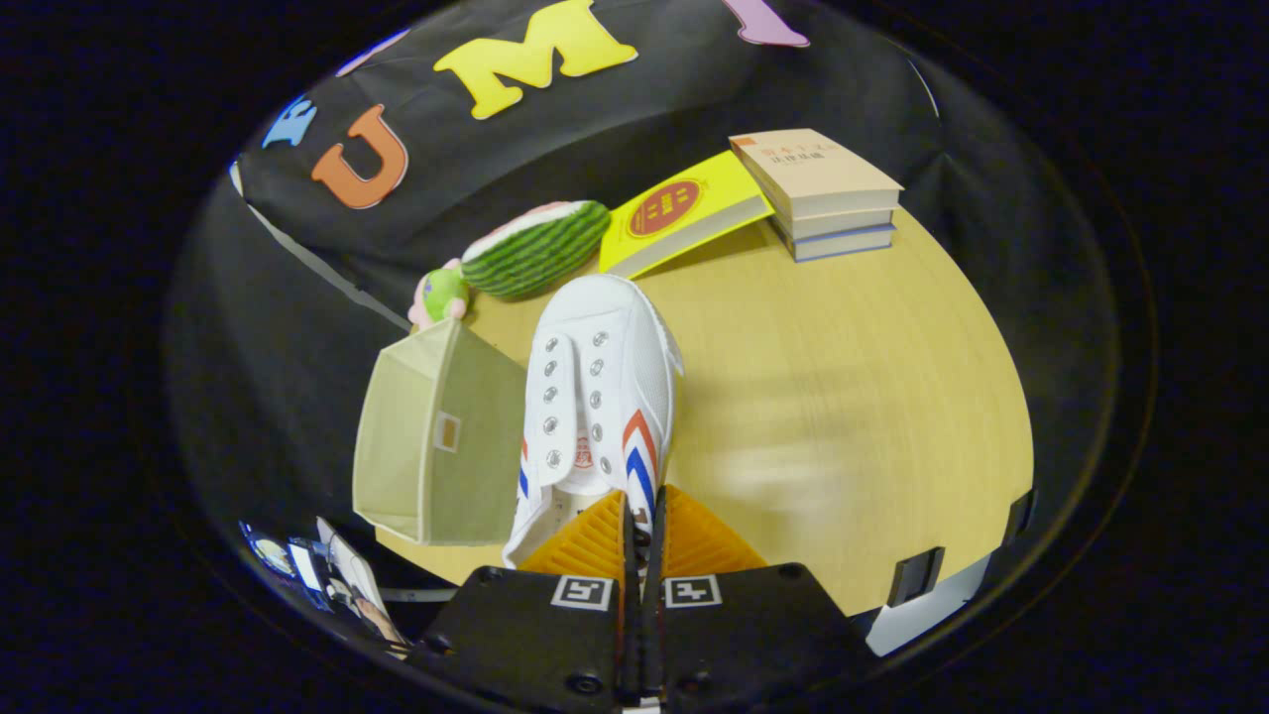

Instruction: Open the storage box then place both shoes into the box .Put the left shoe in first, then the right shoe, with the right side of both shoes facing outward in a uniform manner.

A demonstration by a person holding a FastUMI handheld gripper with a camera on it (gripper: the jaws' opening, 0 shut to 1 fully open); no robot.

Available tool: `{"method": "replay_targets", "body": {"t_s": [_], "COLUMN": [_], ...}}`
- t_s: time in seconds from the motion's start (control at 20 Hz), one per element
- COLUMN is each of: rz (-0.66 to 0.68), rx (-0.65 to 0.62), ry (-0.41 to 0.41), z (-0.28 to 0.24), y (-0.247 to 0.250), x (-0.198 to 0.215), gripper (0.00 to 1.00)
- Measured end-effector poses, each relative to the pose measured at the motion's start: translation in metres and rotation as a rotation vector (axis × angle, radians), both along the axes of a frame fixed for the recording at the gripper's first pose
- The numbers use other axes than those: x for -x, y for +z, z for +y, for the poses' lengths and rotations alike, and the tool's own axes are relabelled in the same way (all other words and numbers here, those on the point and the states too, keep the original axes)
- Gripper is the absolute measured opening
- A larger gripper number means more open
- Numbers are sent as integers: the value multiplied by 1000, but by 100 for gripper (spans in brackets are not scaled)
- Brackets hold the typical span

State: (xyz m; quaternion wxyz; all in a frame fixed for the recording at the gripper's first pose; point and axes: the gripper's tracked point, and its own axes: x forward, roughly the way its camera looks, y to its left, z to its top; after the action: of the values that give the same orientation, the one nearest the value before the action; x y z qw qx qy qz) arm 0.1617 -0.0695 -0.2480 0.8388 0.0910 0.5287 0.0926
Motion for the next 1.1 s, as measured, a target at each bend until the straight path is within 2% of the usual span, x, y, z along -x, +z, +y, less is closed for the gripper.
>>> {"method": "replay_targets", "body": {"t_s": [0.15, 0.3, 0.45, 0.9, 1.1], "rz": [-24, -6, -43, -21, -34], "rx": [-13, -117, -113, -147, -127], "ry": [42, 46, 36, -23, -10], "z": [46, 103, 134, 213, 229], "y": [40, 63, 71, 28, 8], "x": [9, 15, 6, -1, 0], "gripper": [6, 6, 6, 6, 6]}}
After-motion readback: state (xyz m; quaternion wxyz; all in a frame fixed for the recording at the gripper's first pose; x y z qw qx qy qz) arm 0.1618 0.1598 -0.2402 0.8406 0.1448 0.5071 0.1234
